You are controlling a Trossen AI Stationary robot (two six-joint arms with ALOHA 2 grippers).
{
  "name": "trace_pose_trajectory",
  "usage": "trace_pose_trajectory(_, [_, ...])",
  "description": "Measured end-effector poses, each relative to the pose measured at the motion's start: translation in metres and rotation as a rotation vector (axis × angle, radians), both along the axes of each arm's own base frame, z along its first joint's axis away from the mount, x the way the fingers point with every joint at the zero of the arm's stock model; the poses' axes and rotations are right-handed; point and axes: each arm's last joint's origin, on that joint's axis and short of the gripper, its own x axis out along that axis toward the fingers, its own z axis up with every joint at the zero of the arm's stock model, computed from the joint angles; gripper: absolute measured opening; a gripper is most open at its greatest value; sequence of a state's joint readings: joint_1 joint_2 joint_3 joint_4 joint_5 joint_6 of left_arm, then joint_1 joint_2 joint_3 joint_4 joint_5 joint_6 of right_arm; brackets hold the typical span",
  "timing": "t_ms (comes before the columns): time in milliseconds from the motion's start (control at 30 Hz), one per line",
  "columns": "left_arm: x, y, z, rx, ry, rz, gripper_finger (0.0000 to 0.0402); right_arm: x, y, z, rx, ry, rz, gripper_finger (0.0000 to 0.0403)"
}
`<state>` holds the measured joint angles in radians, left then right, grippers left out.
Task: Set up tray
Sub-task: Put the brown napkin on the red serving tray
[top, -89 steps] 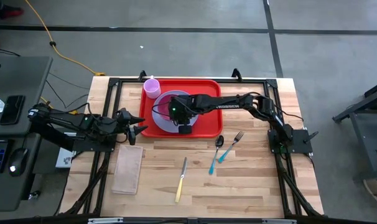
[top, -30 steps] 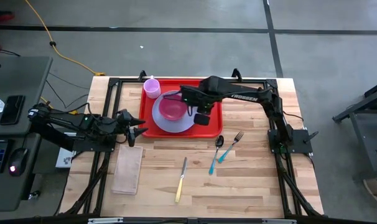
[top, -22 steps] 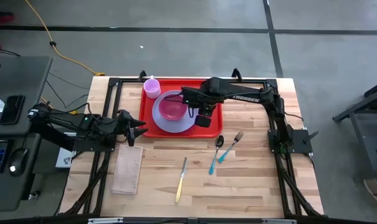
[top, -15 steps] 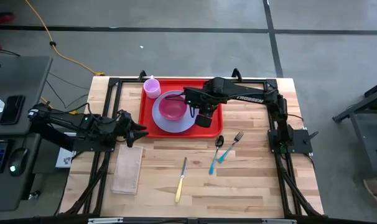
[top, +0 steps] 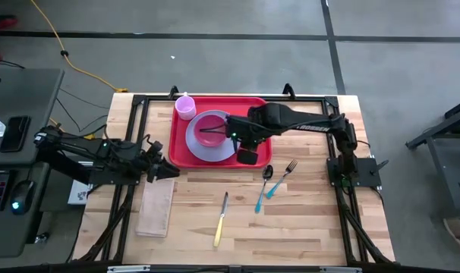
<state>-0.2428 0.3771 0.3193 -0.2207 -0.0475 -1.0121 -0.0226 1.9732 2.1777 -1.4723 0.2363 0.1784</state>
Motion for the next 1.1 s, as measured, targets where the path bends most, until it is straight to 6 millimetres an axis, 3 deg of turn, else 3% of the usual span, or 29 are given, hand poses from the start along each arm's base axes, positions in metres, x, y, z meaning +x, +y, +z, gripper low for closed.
trace_pose_trajectory(300, [0.008, -0.002, 0.026, 0.013, 0.007, -0.013, 0.0230, 0.001, 0.023, 0.001, -0.056, -0.014, 0.052, 0.0103])
trace_pose_trajectory(500, [0.017, -0.007, 0.038, 0.059, 0.234, -0.065, 0.0230, -0.009, 0.033, -0.001, -0.160, 0.101, 0.085, 0.0103])
trace_pose_trajectory(633, [0.018, -0.015, 0.043, 0.116, 0.391, -0.111, 0.0230, -0.018, 0.038, 0.004, -0.167, 0.075, 0.076, 0.0103])
trace_pose_trajectory(833, [0.011, -0.027, 0.043, 0.102, 0.544, -0.146, 0.0230, -0.071, 0.036, 0.012, -0.185, 0.038, -0.033, 0.0103])
trace_pose_trajectory(1100, [-0.005, -0.034, 0.034, 0.042, 0.708, -0.097, 0.0230, -0.151, 0.027, 0.011, -0.082, -0.331, -0.188, 0.0103])
